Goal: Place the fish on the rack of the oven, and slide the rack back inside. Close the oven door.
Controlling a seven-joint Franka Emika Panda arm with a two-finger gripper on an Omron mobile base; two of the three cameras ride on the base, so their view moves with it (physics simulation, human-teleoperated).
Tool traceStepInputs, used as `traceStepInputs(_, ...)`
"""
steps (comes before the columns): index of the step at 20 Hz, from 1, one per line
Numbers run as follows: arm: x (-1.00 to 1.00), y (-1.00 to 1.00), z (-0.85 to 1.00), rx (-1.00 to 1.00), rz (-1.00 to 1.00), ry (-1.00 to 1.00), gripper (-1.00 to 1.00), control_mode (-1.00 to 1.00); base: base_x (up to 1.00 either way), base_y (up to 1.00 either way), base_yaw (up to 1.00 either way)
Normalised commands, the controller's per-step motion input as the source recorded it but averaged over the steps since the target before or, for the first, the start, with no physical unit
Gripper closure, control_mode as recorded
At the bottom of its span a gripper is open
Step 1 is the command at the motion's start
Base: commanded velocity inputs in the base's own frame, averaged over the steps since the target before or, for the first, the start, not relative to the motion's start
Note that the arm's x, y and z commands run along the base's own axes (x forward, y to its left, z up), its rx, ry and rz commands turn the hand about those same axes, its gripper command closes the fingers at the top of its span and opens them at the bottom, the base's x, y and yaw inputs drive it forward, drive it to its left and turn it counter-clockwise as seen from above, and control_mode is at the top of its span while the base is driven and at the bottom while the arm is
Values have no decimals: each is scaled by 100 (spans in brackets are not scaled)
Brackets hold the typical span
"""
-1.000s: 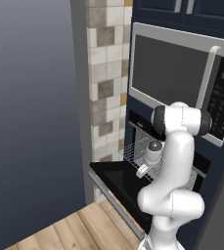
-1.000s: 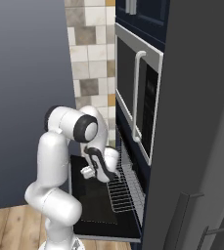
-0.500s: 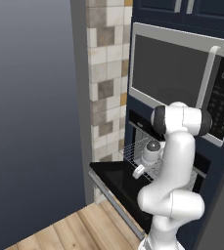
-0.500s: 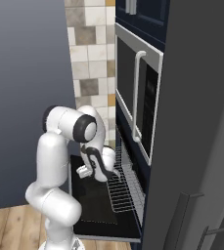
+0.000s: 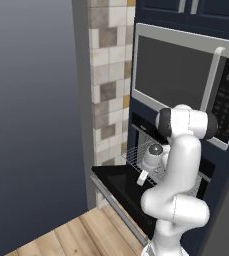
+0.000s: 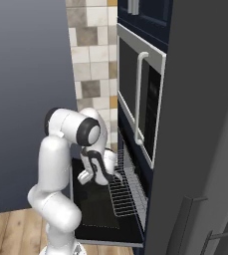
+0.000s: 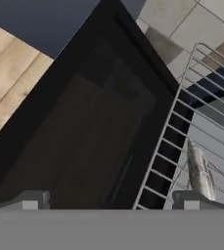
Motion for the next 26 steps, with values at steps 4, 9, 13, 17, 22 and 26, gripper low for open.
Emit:
traceStepInputs(4,3,19,0,-21,19,8,-100,-100,0,0,0)
traceStepInputs(9,2,1,0,-19,19,12,-100,-100,0,0,0)
traceStepInputs(13,7,0,12,-11,19,13,-100,-100,0,0,0)
traceStepInputs(17,23,0,26,-6,16,16,-100,-100,0,0,0)
traceStepInputs(22,46,0,28,-3,17,12,-100,-100,0,0,0)
traceStepInputs(26,56,0,10,-4,17,12,-100,-100,0,0,0)
